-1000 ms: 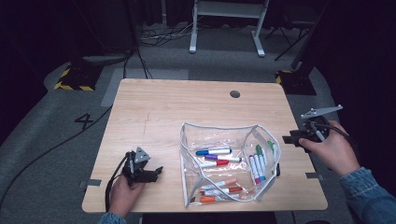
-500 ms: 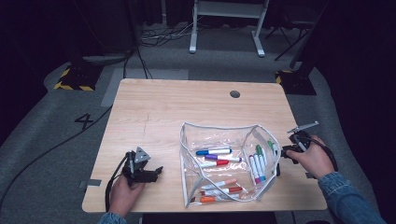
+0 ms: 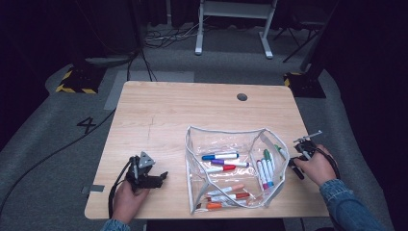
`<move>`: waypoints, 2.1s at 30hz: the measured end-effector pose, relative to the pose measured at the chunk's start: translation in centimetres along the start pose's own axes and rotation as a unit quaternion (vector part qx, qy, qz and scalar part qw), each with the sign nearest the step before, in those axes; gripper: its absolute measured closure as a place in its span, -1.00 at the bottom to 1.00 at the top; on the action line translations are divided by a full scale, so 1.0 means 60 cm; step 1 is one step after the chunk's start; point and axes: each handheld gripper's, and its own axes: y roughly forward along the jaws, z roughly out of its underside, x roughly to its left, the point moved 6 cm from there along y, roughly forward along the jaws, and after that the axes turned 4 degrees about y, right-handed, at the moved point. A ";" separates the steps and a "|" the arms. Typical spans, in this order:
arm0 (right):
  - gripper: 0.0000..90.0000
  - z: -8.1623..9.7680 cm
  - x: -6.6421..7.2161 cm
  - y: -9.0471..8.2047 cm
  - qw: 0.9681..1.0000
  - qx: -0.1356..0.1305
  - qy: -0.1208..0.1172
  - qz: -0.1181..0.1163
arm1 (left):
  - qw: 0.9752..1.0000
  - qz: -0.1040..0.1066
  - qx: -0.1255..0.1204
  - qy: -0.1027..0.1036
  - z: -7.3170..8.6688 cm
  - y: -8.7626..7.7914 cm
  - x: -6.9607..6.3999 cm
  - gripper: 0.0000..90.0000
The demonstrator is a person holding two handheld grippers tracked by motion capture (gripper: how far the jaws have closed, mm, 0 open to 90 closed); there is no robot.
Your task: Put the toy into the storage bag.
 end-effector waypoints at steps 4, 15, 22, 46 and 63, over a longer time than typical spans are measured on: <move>0.71 0.005 -0.009 -0.004 1.000 0.002 0.022 0.004 | 1.000 0.000 0.000 0.000 0.000 0.000 0.000 -0.60; 0.71 -0.010 -0.002 -0.080 0.999 -0.041 -0.005 -0.027 | 1.000 0.000 0.000 0.000 0.000 0.000 0.000 -0.60; 0.71 -0.024 0.020 -0.143 0.996 -0.061 -0.045 -0.051 | 1.000 0.000 0.000 0.000 0.000 0.000 0.000 -0.60; 0.71 -0.074 0.131 -0.317 0.974 -0.129 -0.164 -0.089 | 1.000 0.000 0.000 0.000 0.000 0.000 0.000 -0.60; 0.71 -0.088 0.262 -0.333 0.948 -0.118 -0.269 -0.121 | 1.000 -0.001 0.000 0.002 -0.001 0.001 0.001 -0.60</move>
